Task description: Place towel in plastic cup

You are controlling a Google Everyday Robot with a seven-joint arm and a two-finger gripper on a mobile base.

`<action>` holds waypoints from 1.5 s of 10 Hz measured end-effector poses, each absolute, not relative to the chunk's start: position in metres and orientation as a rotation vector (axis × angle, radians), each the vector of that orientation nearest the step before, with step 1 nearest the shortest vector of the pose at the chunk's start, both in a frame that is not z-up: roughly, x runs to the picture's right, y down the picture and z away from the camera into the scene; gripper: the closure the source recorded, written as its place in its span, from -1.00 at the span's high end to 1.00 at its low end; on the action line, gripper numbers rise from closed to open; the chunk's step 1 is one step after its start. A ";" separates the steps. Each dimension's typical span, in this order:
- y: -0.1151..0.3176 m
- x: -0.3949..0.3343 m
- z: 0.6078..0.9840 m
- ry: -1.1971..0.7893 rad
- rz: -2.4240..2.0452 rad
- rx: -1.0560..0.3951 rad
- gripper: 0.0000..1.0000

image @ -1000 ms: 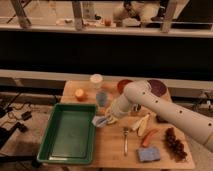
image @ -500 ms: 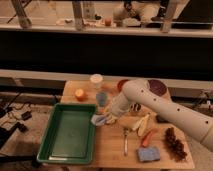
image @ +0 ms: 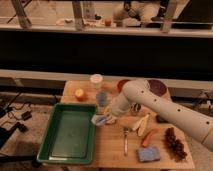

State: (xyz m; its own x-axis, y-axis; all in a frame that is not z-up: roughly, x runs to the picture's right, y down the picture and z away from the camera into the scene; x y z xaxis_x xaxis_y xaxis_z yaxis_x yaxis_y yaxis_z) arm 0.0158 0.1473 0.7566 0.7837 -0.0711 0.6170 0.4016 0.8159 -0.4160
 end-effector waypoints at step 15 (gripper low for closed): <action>0.036 -0.026 0.828 -0.644 -0.296 -0.366 -0.65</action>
